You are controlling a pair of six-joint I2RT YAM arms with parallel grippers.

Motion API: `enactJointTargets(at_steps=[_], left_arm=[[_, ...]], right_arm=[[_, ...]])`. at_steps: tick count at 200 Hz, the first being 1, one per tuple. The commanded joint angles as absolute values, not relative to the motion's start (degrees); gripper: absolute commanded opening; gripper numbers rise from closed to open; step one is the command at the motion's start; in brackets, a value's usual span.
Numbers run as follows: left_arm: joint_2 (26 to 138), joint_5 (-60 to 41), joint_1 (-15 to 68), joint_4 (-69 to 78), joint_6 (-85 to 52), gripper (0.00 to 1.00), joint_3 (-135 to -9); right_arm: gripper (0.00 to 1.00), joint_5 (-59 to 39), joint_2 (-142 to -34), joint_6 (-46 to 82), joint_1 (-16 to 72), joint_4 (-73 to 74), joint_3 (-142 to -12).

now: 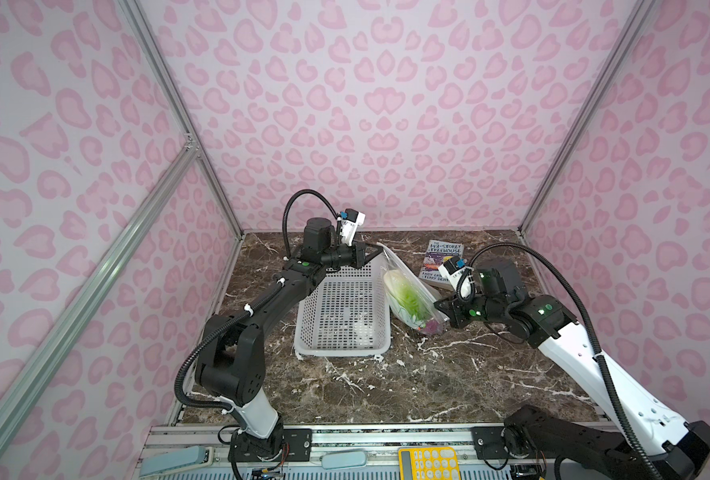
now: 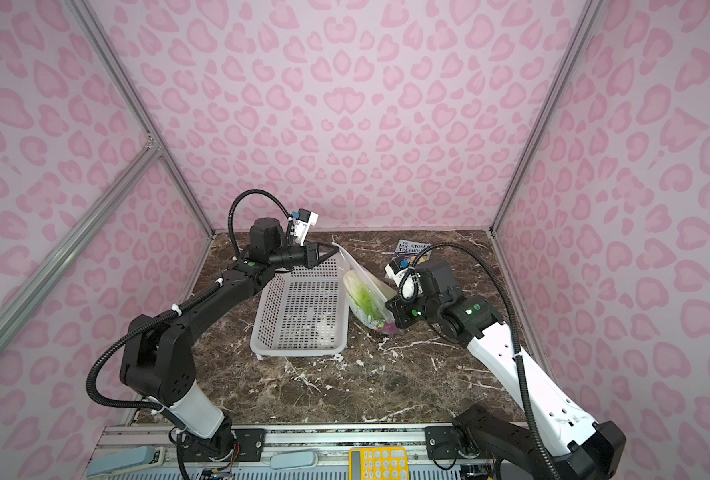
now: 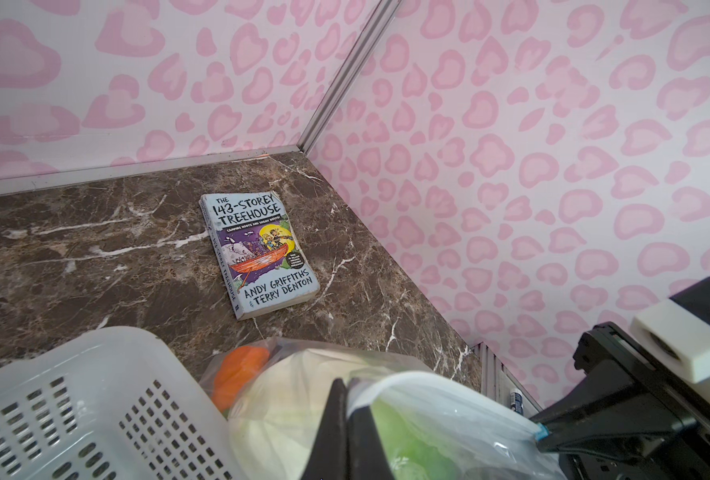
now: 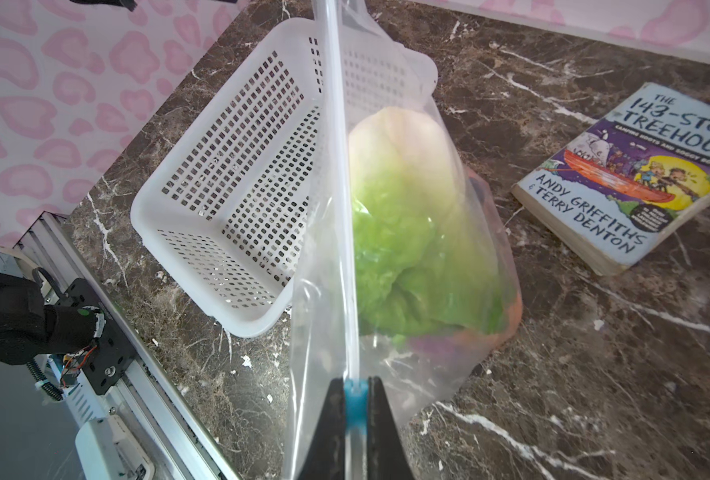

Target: Place the food in the zip-top bag and seal the zipper

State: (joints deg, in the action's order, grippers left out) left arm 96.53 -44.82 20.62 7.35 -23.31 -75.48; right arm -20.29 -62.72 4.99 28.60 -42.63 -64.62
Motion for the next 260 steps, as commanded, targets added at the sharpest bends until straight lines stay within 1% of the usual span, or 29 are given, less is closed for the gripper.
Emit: enactJointTargets(at_steps=[1, 109, 131, 151, 154, 161, 172, 178, 193, 197, 203, 219, 235, 260], left_arm=[[96.5, -39.7, 20.0, 11.3, -23.3, 0.04, -76.5], [97.2, -40.8, 20.1, 11.3, -23.3, 0.04, -76.7], [97.3, -41.9, 20.6, 11.3, -23.0, 0.04, -76.7], [97.6, -43.7, 22.4, 11.3, -21.8, 0.04, -76.7], [97.6, -43.9, 22.6, 10.0, -21.6, 0.04, -78.2], [97.4, -44.4, 23.2, 9.4, -21.1, 0.04, -78.4], [97.1, -45.0, 23.9, 9.4, -20.6, 0.04, -78.1], [97.0, -45.2, 24.2, 9.3, -20.5, 0.04, -78.0], [96.9, -45.7, 24.7, 9.0, -20.0, 0.04, -77.9], [97.0, -45.9, 24.8, 8.8, -19.8, 0.04, -77.9], [97.0, -46.0, 24.9, 8.7, -19.7, 0.04, -78.0], [97.3, -46.3, 25.1, 8.4, -19.7, 0.04, -78.3], [97.5, -46.4, 25.1, 8.4, -19.8, 0.04, -78.5], [97.3, -46.4, 25.1, 8.3, -19.7, 0.04, -78.5]], right_arm=[[0.04, -18.8, -61.7, 6.1, 28.6, -50.9, -63.7], [0.04, -18.0, -58.7, 7.5, 28.6, -54.1, -62.5], [0.04, -18.9, -59.3, 7.7, 28.6, -51.8, -63.2], [0.05, -20.0, -61.6, 8.4, 28.6, -48.0, -66.4], [0.06, -20.1, -61.9, 8.6, 28.6, -47.6, -66.8], [0.09, -20.1, -62.8, 9.3, 28.6, -46.3, -68.4], [0.22, -20.7, -64.5, 10.0, 28.6, -44.8, -70.9], [0.31, -21.3, -65.3, 10.2, 28.6, -44.0, -72.4], [0.6, -22.5, -67.3, 10.2, 28.6, -43.0, -75.7], [0.65, -22.6, -67.8, 10.1, 28.6, -42.9, -76.5], [0.69, -22.8, -68.5, 9.9, 28.6, -42.7, -77.5], [0.73, -20.8, -70.3, 9.2, 28.6, -42.5, -79.4], [0.74, -16.8, -71.6, 9.0, 28.7, -42.6, -79.6], [0.74, -13.8, -72.2, 10.0, 30.3, -40.9, -77.5]])
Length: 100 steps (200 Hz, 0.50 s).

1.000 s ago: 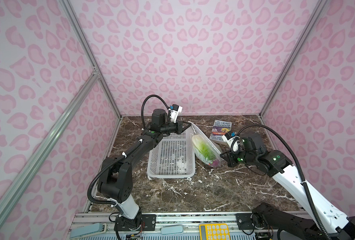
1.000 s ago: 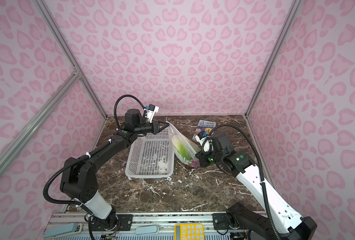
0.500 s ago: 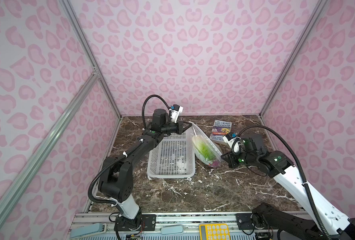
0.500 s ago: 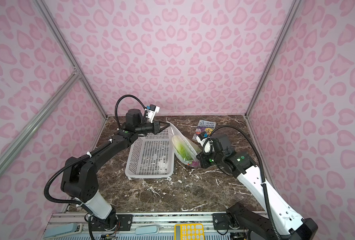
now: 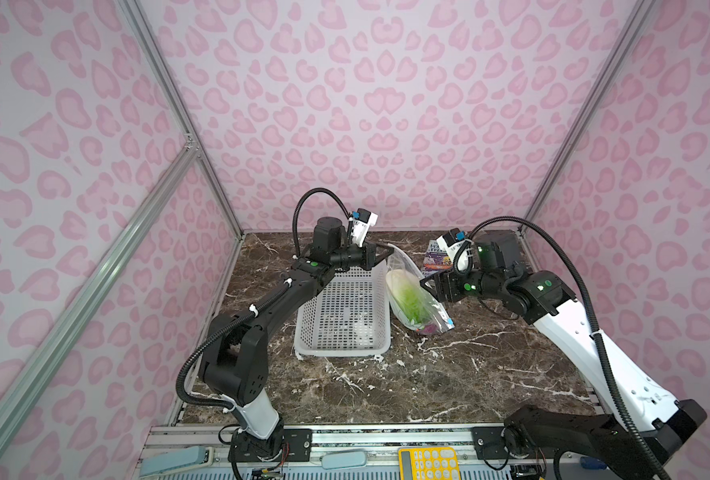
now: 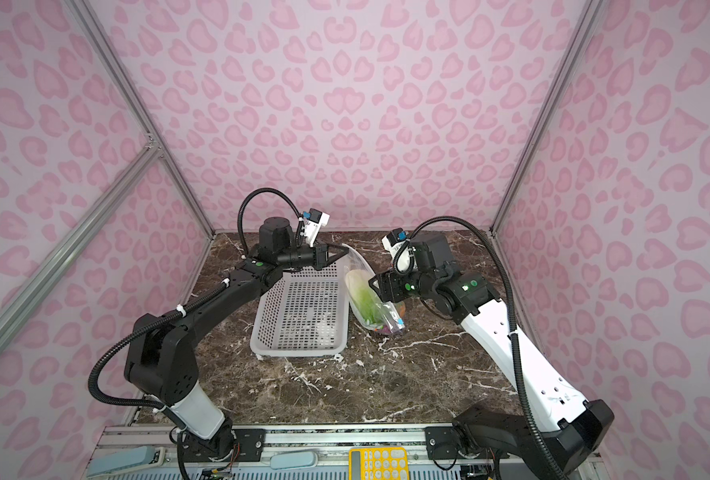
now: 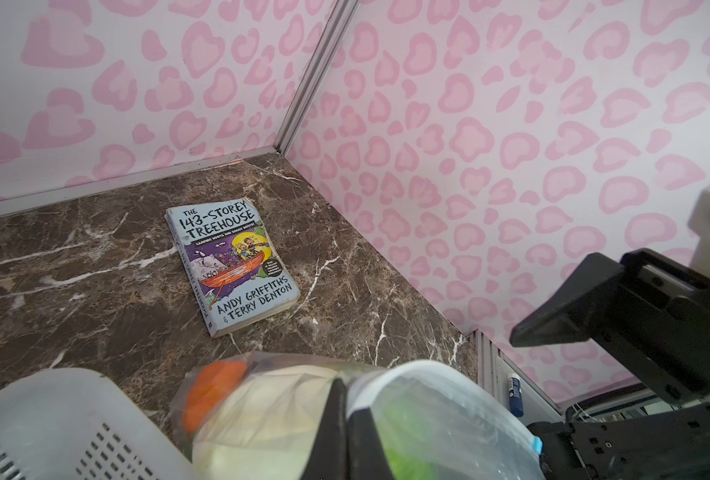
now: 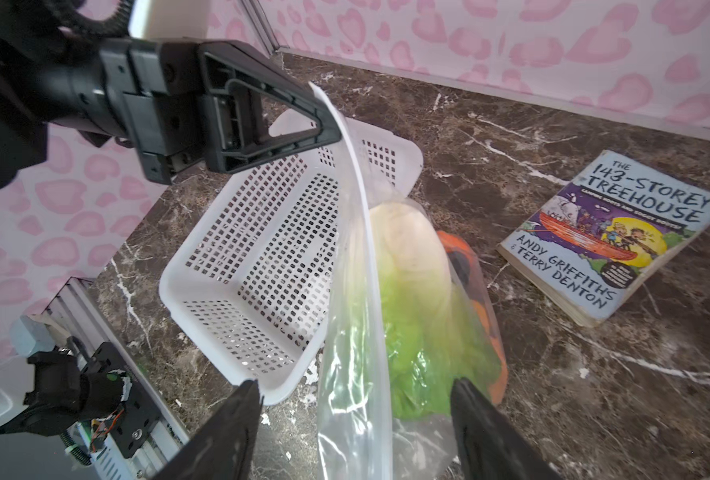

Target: Place the food in the zip-top bag and seal the zipper

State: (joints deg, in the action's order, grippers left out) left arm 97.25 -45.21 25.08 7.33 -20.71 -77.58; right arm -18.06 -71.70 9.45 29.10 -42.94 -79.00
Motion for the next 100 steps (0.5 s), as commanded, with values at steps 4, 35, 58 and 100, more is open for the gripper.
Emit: enactJointTargets(at_steps=[4, 35, 58, 100], left_arm=[[97.3, -46.5, 25.1, 8.3, -19.7, 0.04, -78.5], [97.3, -46.4, 25.1, 8.3, -19.9, 0.04, -78.5], [97.2, -46.4, 25.1, 8.3, -20.0, 0.04, -78.2], [96.9, -46.6, 25.3, 8.3, -20.7, 0.04, -78.4]], right_arm=[[0.74, -13.6, -72.3, 10.1, 30.5, -40.5, -77.1], [0.74, -12.9, -74.2, 11.4, 32.3, -38.4, -74.4], [0.68, -11.7, -75.7, 12.6, 33.9, -36.2, -72.7], [0.23, -11.6, -78.5, 15.3, 35.7, -33.2, -72.9]])
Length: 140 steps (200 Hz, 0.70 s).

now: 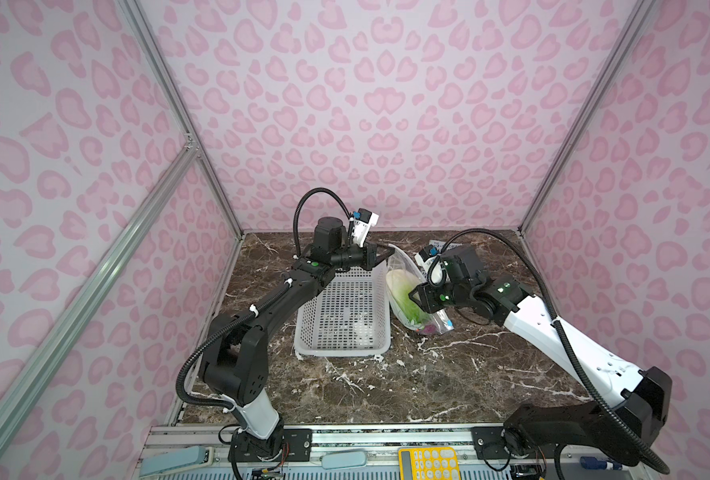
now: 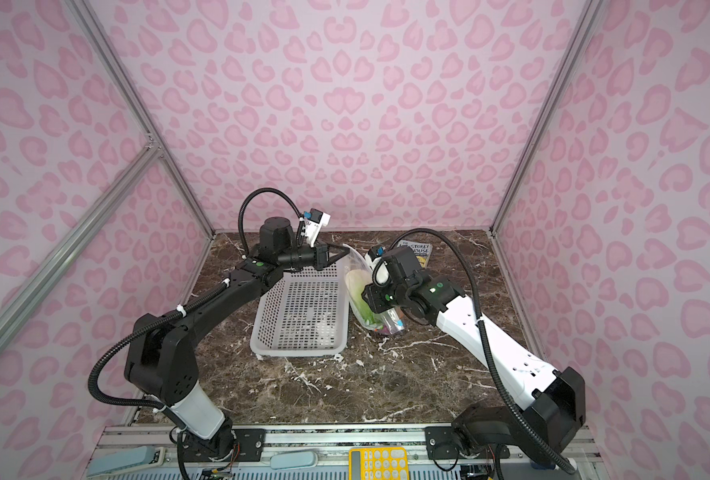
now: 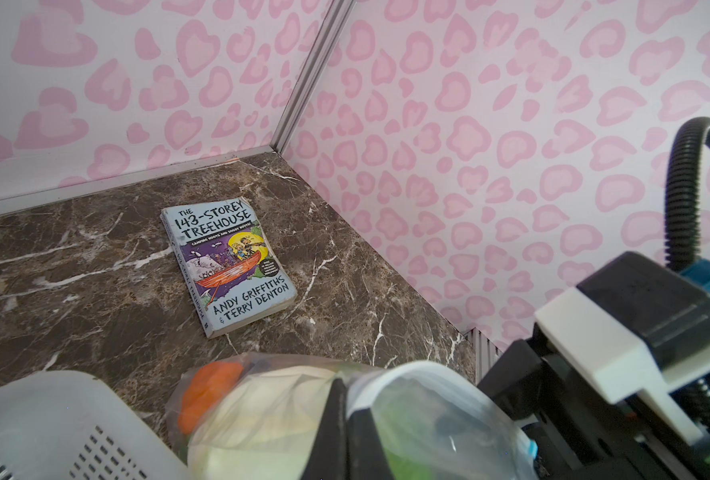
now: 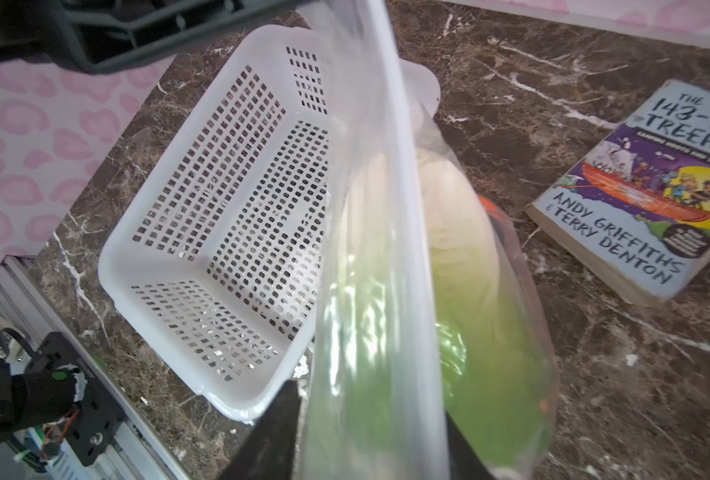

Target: Place the food in the zip-top bag and seal the zipper

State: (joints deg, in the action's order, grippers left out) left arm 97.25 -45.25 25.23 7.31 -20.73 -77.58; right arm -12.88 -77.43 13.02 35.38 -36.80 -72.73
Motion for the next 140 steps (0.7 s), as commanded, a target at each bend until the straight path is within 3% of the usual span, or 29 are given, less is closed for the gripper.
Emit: enactJointTargets(at_steps=[1, 10, 85, 129, 140], left_arm=[[96.8, -46.6, 25.3, 8.3, -20.7, 0.04, -78.4], [96.6, -46.6, 25.4, 8.3, -20.8, 0.04, -78.4], [91.9, -51.6, 27.3, 7.1, -22.6, 0.04, -80.0], [96.6, -52.7, 29.2, 4.4, -24.7, 0.04, -83.6], [99.0, -53.5, 29.4, 4.5, -26.3, 0.1, -84.3]], right_arm=[[0.21, -11.5, -78.5, 15.4, 35.7, -33.2, -72.9], [0.0, -11.1, -78.7, 16.4, 35.8, -32.9, -73.2], [0.0, -27.5, -71.1, 31.7, 35.8, -18.3, -68.6], [0.0, -25.3, -66.4, 37.1, 34.0, -17.7, -60.6], [0.0, -25.2, -65.5, 38.7, 31.4, -17.6, -57.1]])
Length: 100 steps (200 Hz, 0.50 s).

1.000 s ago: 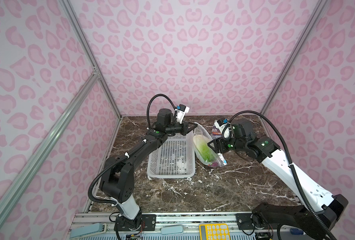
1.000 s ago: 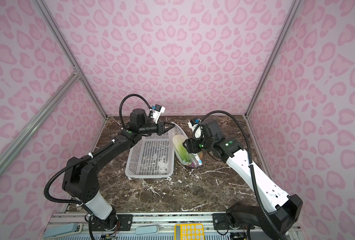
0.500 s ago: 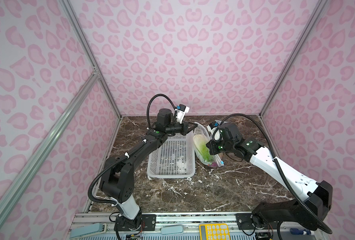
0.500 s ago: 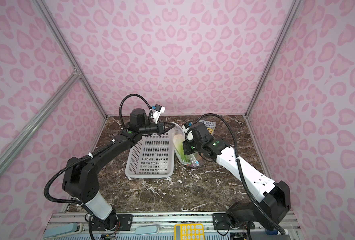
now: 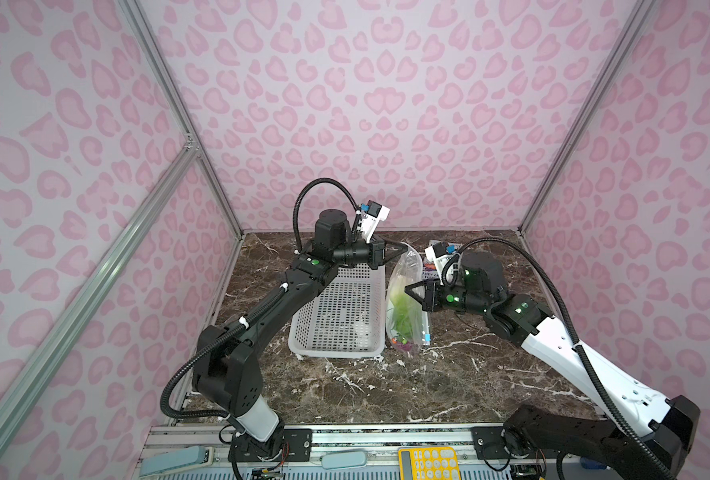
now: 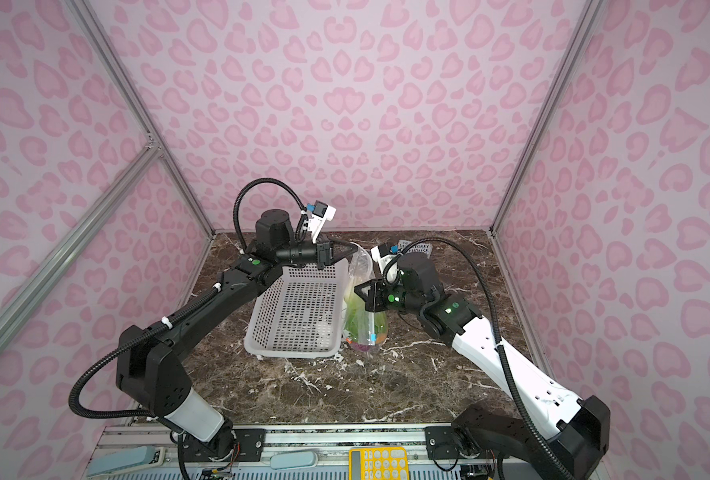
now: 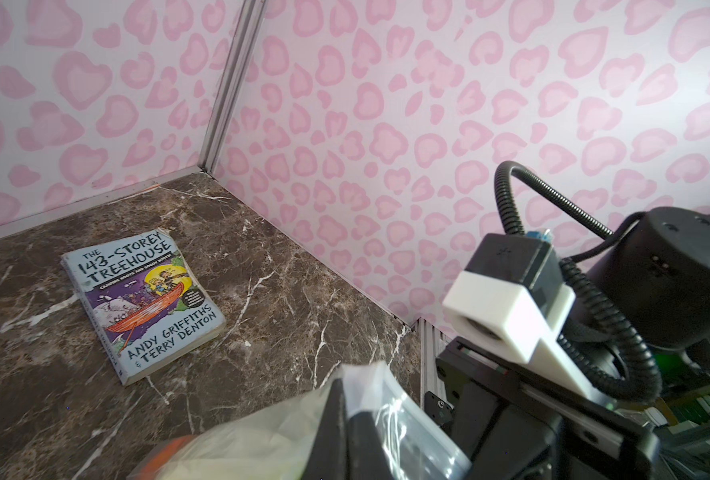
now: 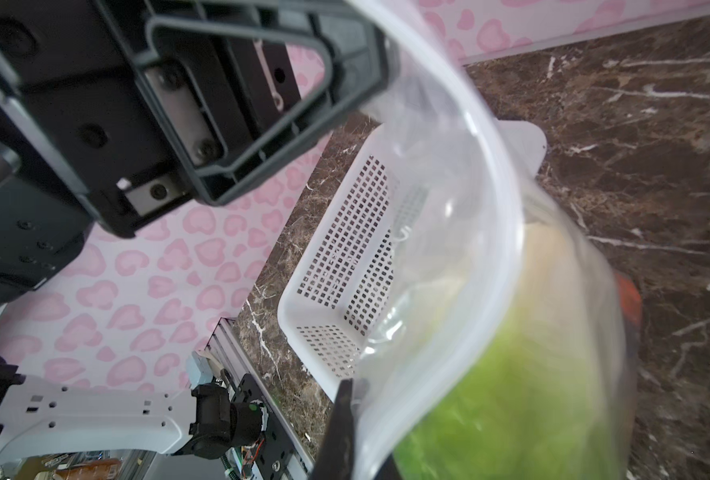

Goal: Place the food in the zip-top bag and seal the zipper
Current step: 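Open both grippers and release the sealed bag onto the table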

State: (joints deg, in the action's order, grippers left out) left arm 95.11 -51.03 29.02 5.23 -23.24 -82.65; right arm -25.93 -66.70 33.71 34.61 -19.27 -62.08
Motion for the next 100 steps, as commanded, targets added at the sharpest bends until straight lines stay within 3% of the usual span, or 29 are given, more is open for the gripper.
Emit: enactJointTargets(at_steps=[1, 28, 40, 48, 53, 100], left_arm=[[99.1, -53.5, 29.4, 4.6, -26.4, 0.11, -84.4], [100.6, -51.7, 29.6, 5.2, -27.7, 0.45, -84.2], [99.5, -49.7, 29.5, 4.3, -26.6, 0.78, -83.9], [98.6, -48.0, 29.4, 3.8, -26.1, 0.88, -83.6], [97.9, -46.8, 29.1, 3.7, -25.8, 1.0, -83.3], [89.7, -32.3, 24.1, 5.1, -27.0, 0.97, -76.1]], right_arm=[[0.0, -25.3, -65.3, 38.8, 31.1, -17.5, -56.8], [0.0, -25.6, -61.4, 41.0, 22.6, -15.2, -48.2], [0.0, -26.0, -59.7, 40.4, 18.6, -14.6, -45.7], [0.0, -25.8, -59.0, 39.1, 16.0, -15.6, -45.0], [0.0, -25.3, -58.8, 38.2, 14.4, -16.8, -44.8], [0.0, -9.4, -63.5, 26.8, 5.1, -29.6, -47.2]])
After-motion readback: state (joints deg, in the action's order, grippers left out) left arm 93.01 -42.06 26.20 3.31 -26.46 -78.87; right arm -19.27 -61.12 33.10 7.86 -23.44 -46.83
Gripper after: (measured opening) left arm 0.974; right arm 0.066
